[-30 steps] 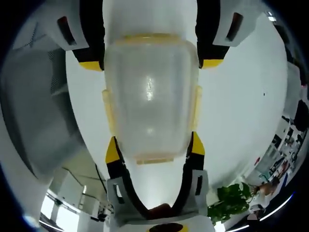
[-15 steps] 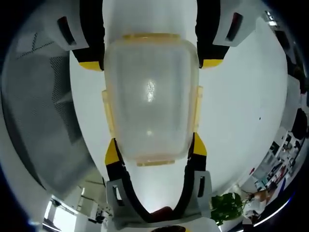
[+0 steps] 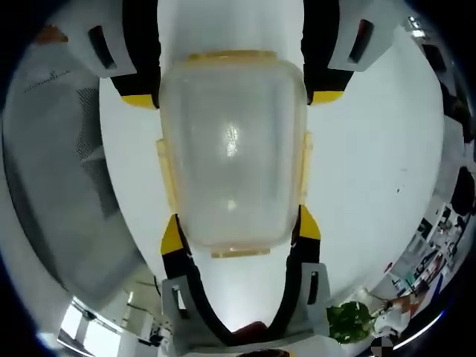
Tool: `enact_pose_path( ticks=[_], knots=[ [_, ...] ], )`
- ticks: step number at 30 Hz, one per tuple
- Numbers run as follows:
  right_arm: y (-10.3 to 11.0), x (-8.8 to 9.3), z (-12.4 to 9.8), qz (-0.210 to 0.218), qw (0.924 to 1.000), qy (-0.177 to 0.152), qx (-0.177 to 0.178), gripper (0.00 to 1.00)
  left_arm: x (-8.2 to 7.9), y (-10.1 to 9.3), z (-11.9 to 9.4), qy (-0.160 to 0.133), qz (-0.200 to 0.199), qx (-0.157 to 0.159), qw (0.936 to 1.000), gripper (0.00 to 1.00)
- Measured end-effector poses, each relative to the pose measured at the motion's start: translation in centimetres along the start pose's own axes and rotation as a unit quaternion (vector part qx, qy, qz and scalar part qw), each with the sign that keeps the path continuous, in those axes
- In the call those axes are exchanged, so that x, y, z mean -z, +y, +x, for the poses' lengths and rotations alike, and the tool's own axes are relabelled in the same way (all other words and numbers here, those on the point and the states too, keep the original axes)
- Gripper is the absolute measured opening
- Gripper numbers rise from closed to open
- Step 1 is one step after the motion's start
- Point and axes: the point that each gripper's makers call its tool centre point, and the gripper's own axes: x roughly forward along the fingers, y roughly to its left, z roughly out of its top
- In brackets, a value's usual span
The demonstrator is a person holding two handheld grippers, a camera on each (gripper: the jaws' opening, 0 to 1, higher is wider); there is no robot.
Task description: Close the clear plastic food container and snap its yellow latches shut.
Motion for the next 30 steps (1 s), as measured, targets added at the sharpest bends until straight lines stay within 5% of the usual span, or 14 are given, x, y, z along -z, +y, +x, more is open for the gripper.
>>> enact_pose_path(
  ticks=[30],
  knots=[
    [-7.8,0.5,-0.2,0.006,0.9997,0.025,0.000,0.79,0.1,7.8,0.4,0.024,0.010,0.013,0.9996,0.77]
  ],
)
